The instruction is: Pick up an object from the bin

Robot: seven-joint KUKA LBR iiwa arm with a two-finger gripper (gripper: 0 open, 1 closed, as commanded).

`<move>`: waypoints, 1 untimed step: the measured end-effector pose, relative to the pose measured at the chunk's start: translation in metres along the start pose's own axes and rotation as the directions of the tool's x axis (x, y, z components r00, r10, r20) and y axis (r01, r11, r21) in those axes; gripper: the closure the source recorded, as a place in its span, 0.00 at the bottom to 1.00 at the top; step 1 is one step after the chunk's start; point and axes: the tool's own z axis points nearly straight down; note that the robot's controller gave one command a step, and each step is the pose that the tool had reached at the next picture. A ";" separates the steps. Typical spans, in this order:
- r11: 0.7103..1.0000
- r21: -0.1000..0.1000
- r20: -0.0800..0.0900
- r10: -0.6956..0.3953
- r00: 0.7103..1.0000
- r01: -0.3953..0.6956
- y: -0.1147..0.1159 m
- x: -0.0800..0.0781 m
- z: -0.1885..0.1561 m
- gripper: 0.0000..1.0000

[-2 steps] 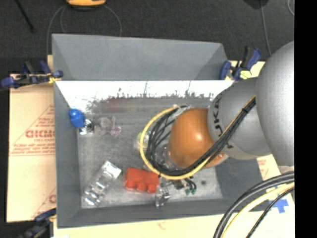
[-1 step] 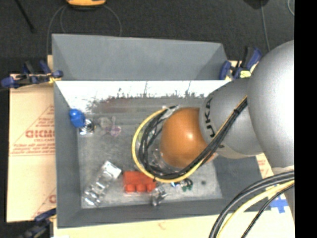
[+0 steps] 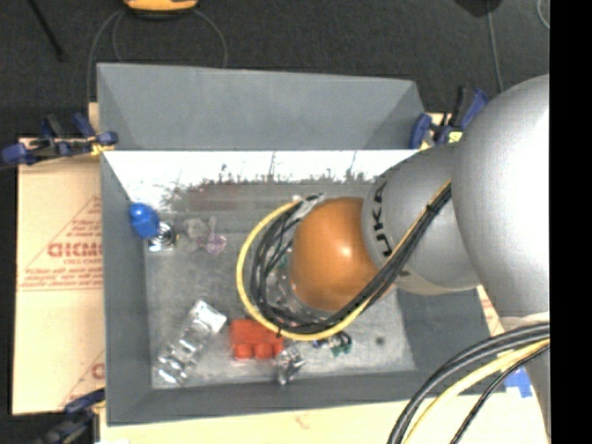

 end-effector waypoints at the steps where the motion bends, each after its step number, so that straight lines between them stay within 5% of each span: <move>1: 1.000 -0.001 0.004 -0.002 1.000 0.002 0.001 -0.002 -0.002 1.00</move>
Offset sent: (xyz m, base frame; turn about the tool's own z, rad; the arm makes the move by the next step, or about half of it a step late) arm 0.0000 0.0000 0.0000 0.0000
